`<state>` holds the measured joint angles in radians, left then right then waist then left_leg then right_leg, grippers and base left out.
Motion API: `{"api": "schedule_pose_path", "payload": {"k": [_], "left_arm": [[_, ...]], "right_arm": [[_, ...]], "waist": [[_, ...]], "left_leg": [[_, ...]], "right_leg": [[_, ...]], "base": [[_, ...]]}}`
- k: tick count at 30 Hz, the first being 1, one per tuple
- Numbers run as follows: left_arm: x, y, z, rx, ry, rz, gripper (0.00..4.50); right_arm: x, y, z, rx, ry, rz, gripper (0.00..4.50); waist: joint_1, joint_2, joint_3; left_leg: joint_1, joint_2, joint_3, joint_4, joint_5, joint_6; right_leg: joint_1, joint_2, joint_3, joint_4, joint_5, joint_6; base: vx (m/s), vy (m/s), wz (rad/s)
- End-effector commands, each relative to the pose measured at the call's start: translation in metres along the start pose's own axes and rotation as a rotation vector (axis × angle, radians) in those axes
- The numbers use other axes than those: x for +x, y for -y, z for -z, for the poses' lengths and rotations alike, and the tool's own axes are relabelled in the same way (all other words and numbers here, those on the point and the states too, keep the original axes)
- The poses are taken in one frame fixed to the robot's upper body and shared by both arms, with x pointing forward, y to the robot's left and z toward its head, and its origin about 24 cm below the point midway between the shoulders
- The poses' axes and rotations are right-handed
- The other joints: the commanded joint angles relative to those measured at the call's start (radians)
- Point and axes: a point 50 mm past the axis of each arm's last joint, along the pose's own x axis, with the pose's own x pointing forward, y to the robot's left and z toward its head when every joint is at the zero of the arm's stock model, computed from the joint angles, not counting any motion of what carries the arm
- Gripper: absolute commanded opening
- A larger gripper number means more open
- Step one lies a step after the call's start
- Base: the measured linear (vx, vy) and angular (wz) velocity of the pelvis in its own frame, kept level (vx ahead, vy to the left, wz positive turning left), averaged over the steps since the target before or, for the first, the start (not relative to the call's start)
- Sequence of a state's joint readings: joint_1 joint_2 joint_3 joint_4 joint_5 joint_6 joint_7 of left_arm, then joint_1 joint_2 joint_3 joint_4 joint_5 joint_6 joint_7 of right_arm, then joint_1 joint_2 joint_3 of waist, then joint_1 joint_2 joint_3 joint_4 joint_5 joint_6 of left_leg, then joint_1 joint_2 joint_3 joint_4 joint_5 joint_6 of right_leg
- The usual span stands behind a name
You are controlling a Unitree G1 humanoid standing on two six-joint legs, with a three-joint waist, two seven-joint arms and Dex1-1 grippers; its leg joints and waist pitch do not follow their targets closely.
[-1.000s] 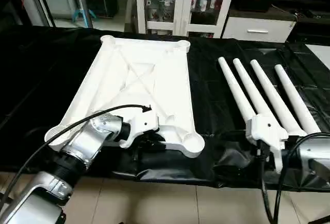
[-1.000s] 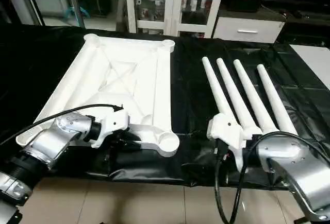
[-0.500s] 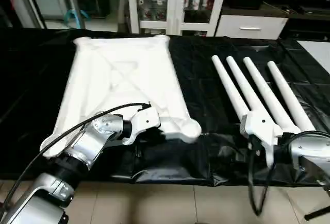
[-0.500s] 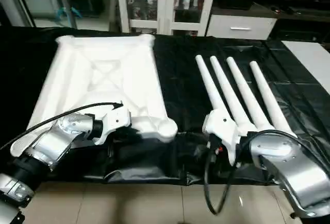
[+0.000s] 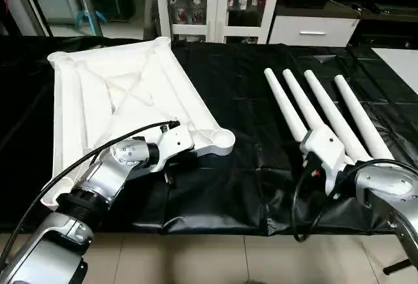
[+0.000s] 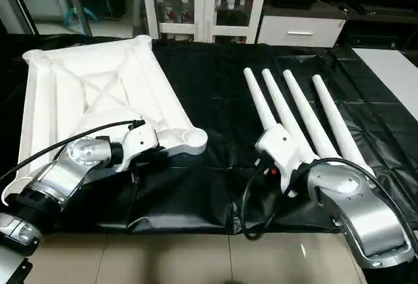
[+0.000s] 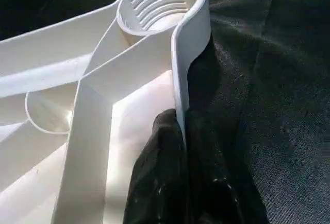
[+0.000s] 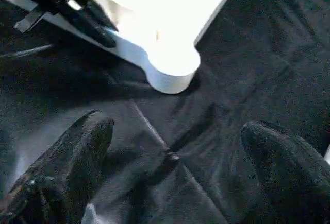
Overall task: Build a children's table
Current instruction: Move to table, then pick table leg
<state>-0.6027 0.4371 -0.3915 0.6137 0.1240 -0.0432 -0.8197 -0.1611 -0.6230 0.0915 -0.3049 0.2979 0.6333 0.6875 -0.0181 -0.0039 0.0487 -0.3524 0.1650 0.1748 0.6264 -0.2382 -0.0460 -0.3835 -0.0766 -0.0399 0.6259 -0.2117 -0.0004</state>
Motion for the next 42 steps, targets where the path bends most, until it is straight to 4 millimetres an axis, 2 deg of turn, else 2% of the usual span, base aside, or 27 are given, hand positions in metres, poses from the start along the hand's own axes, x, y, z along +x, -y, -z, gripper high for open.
{"api": "schedule_pose_path", "payload": {"k": [1, 2, 3, 5, 6, 9, 10, 11, 14, 16, 17, 18, 19, 21, 23, 24, 25, 27, 28, 29, 30, 31, 33, 34, 38, 40, 42], "left_arm": [[-0.004, -0.003, 0.008, 0.033, -0.041, -0.028, 0.04], [-0.004, -0.003, 0.006, 0.005, -0.020, -0.026, 0.04], [-0.005, -0.001, 0.003, -0.028, 0.013, -0.011, 0.62], [-0.007, 0.000, -0.001, -0.056, 0.042, 0.000, 0.62], [-0.008, 0.001, -0.002, -0.059, 0.055, 0.000, 0.80], [-0.011, -0.002, -0.008, -0.085, 0.112, -0.036, 1.05], [-0.014, -0.005, -0.012, -0.098, 0.140, -0.054, 1.08], [-0.014, -0.005, -0.012, -0.101, 0.145, -0.058, 1.08], [-0.022, -0.012, -0.022, -0.119, 0.204, -0.104, 1.43], [-0.030, -0.018, -0.034, -0.149, 0.279, -0.168, 1.48], [-0.032, -0.020, -0.037, -0.161, 0.300, -0.186, 1.48], [-0.039, -0.023, -0.044, -0.217, 0.356, -0.238, 1.48], [-0.043, -0.023, -0.045, -0.262, 0.384, -0.277, 1.48], [-0.047, -0.023, -0.044, -0.330, 0.392, -0.352, 1.48], [-0.047, -0.017, -0.045, -0.347, 0.408, -0.390, 1.48], [-0.045, -0.002, -0.046, -0.315, 0.392, -0.347, 1.48], [-0.045, -0.002, -0.046, -0.315, 0.392, -0.347, 1.48], [-0.045, 0.017, -0.046, -0.247, 0.348, -0.287, 1.48], [-0.045, 0.017, -0.046, -0.247, 0.348, -0.287, 1.48], [-0.046, 0.021, -0.047, -0.247, 0.343, -0.282, 1.48], [-0.049, 0.024, -0.051, -0.238, 0.345, -0.264, 1.48], [-0.051, 0.027, -0.054, -0.225, 0.352, -0.248, 1.48], [-0.054, 0.030, -0.064, -0.225, 0.378, -0.236, 1.48], [-0.054, 0.030, -0.064, -0.225, 0.378, -0.236, 1.48], [-0.051, 0.034, -0.067, -0.216, 0.366, -0.229, 1.48], [-0.050, 0.041, -0.073, -0.200, 0.374, -0.194, 1.48], [-0.051, 0.044, -0.077, -0.189, 0.384, -0.166, 1.48]], "right_arm": [[0.000, 0.005, -0.003, 0.007, 0.002, 0.035, 4.50], [0.001, 0.004, -0.004, 0.009, 0.003, 0.034, 4.50], [0.002, 0.004, -0.004, 0.013, 0.001, 0.033, 4.50], [0.003, 0.005, -0.004, 0.024, -0.004, 0.041, 4.50], [0.003, 0.006, -0.004, 0.035, -0.010, 0.054, 4.50], [0.003, 0.008, -0.005, 0.048, -0.015, 0.071, 4.50], [0.003, 0.009, -0.006, 0.049, -0.013, 0.079, 4.50], [0.003, 0.009, -0.007, 0.050, -0.013, 0.081, 4.50], [0.002, 0.011, -0.010, 0.059, -0.007, 0.107, 4.50], [0.001, 0.011, -0.012, 0.078, 0.001, 0.123, 4.50], [0.001, 0.011, -0.012, 0.085, 0.003, 0.126, 4.50], [0.001, 0.012, -0.013, 0.108, 0.010, 0.144, 4.50], [0.003, 0.013, -0.015, 0.148, 0.021, 0.163, 4.50], [0.006, 0.016, -0.016, 0.194, 0.026, 0.208, 4.50], [0.011, 0.022, -0.016, 0.246, 0.018, 0.266, 4.50], [0.018, 0.031, -0.014, 0.276, -0.003, 0.326, 4.50], [0.018, 0.031, -0.014, 0.276, -0.003, 0.326, 4.50], [0.030, 0.046, -0.009, 0.297, -0.057, 0.400, 4.50], [0.030, 0.046, -0.009, 0.297, -0.057, 0.400, 4.50], [0.033, 0.049, -0.008, 0.301, -0.069, 0.409, 4.50], [0.036, 0.055, -0.007, 0.302, -0.094, 0.431, 4.50], [0.038, 0.061, -0.006, 0.305, -0.115, 0.450, 4.50], [0.042, 0.078, -0.005, 0.304, -0.177, 0.503, 4.50], [0.042, 0.078, -0.005, 0.304, -0.177, 0.503, 4.50], [0.044, 0.091, -0.006, 0.301, -0.232, 0.537, 4.50], [0.043, 0.103, -0.005, 0.335, -0.297, 0.562, 4.50], [0.042, 0.107, -0.004, 0.360, -0.331, 0.561, 4.50]], "waist": [[0.009, -0.008, -0.048], [0.010, -0.006, -0.048], [0.010, -0.006, -0.048], [0.010, -0.009, -0.050], [0.008, -0.012, -0.052], [0.010, -0.006, -0.054], [0.012, -0.002, -0.055], [0.014, -0.004, -0.056], [0.025, -0.001, -0.054], [0.029, -0.002, -0.053], [0.030, 0.003, -0.052], [0.028, -0.001, -0.052], [0.030, -0.001, -0.053], [0.025, -0.004, -0.052], [0.023, -0.008, -0.051], [0.023, -0.010, -0.051], [0.019, -0.007, -0.050], [0.023, 0.000, -0.050], [0.022, 0.000, -0.051], [0.022, -0.001, -0.050], [0.027, 0.000, -0.053], [0.029, -0.004, -0.053], [0.031, -0.001, -0.053], [0.029, -0.002, -0.054], [0.032, -0.006, -0.055], [0.032, -0.016, -0.059], [0.033, -0.016, -0.059]], "left_leg": [[-0.001, 0.066, -0.026, -0.090, -0.154, 0.038], [0.000, 0.066, -0.027, -0.090, -0.159, 0.035], [0.000, 0.068, -0.027, -0.091, -0.151, 0.028], [-0.001, 0.067, -0.026, -0.089, -0.124, 0.032], [-0.001, 0.067, -0.025, -0.087, -0.096, 0.040], [0.001, 0.067, -0.023, -0.084, -0.057, 0.057], [0.002, 0.068, -0.022, -0.083, -0.048, 0.059], [0.001, 0.067, -0.021, -0.082, -0.041, 0.062], [0.004, 0.068, -0.019, -0.083, -0.039, 0.063], [0.005, 0.068, -0.018, -0.085, -0.065, 0.047], [0.005, 0.069, -0.020, -0.086, -0.069, 0.040], [0.002, 0.069, -0.019, -0.085, -0.073, 0.035], [0.002, 0.068, -0.020, -0.085, -0.059, 0.033], [-0.001, 0.063, -0.019, -0.083, -0.044, 0.036], [-0.003, 0.064, -0.020, -0.084, -0.047, 0.034], [0.000, 0.064, -0.020, -0.085, -0.056, 0.027], [-0.005, 0.063, -0.022, -0.087, -0.053, 0.025], [0.003, 0.060, -0.016, -0.086, -0.062, 0.006], [0.006, 0.062, -0.016, -0.085, -0.064, 0.001], [0.002, 0.059, -0.016, -0.085, -0.056, -0.001], [0.003, 0.059, -0.016, -0.084, -0.031, -0.005], [0.005, 0.059, -0.013, -0.083, -0.025, -0.002], [0.004, 0.058, -0.012, -0.081, -0.006, -0.003], [0.002, 0.056, -0.012, -0.081, -0.005, -0.005], [0.000, 0.053, -0.009, -0.077, 0.012, 0.008], [-0.002, 0.053, -0.008, -0.074, 0.027, 0.022], [-0.004, 0.054, -0.007, -0.072, 0.037, 0.032]], "right_leg": [[0.040, -0.074, 0.050, -0.080, -0.134, -0.269], [0.039, -0.074, 0.050, -0.080, -0.147, -0.267], [0.039, -0.075, 0.051, -0.079, -0.145, -0.264], [0.040, -0.074, 0.051, -0.075, -0.108, -0.268], [0.041, -0.074, 0.050, -0.071, -0.071, -0.276], [0.039, -0.072, 0.049, -0.065, -0.013, -0.292], [0.040, -0.072, 0.050, -0.062, 0.008, -0.299], [0.041, -0.071, 0.049, -0.062, 0.019, -0.302], [0.039, -0.070, 0.049, -0.061, 0.022, -0.305], [0.040, -0.071, 0.050, -0.061, 0.003, -0.302], [0.040, -0.072, 0.050, -0.060, 0.000, -0.304], [0.042, -0.071, 0.049, -0.061, 0.001, -0.305], [0.042, -0.071, 0.049, -0.060, 0.010, -0.309], [0.044, -0.067, 0.048, -0.060, 0.008, -0.309], [0.044, -0.069, 0.049, -0.061, -0.017, -0.303], [0.041, -0.069, 0.048, -0.065, -0.066, -0.286], [0.043, -0.068, 0.047, -0.064, -0.073, -0.283], [0.034, -0.061, 0.047, -0.071, -0.093, -0.265], [0.032, -0.061, 0.047, -0.068, -0.084, -0.266], [0.035, -0.060, 0.048, -0.067, -0.074, -0.263], [0.036, -0.059, 0.046, -0.061, -0.029, -0.270], [0.034, -0.057, 0.046, -0.062, -0.017, -0.269], [0.036, -0.060, 0.045, -0.056, 0.009, -0.285], [0.037, -0.058, 0.044, -0.055, 0.010, -0.289], [0.042, -0.057, 0.045, -0.054, 0.035, -0.287], [0.045, -0.059, 0.044, -0.052, 0.038, -0.295], [0.044, -0.060, 0.045, -0.049, 0.043, -0.308]], "base": [[0.000, 0.000, 0.00], [0.000, 0.000, 0.00], [0.000, 0.000, 0.00], [0.000, 0.000, 0.00], [0.000, 0.000, 0.00], [0.000, 0.000, 0.00], [0.000, 0.000, 0.00], [0.000, 0.000, 0.00], [0.000, 0.000, 0.00], [0.000, 0.000, 0.00], [0.000, 0.000, 0.00], [0.000, 0.000, 0.00], [0.000, 0.000, 0.00], [0.000, 0.000, 0.00], [0.000, 0.000, 0.00], [0.000, 0.000, 0.00], [0.000, 0.000, 0.00], [0.000, 0.000, 0.00], [0.000, 0.000, 0.00], [0.000, 0.000, 0.00], [0.000, 0.000, 0.00], [0.000, 0.000, 0.00], [0.000, 0.000, 0.00], [0.000, 0.000, 0.00], [0.000, 0.000, 0.00], [0.000, 0.000, 0.00], [0.000, 0.000, 0.00]]}}
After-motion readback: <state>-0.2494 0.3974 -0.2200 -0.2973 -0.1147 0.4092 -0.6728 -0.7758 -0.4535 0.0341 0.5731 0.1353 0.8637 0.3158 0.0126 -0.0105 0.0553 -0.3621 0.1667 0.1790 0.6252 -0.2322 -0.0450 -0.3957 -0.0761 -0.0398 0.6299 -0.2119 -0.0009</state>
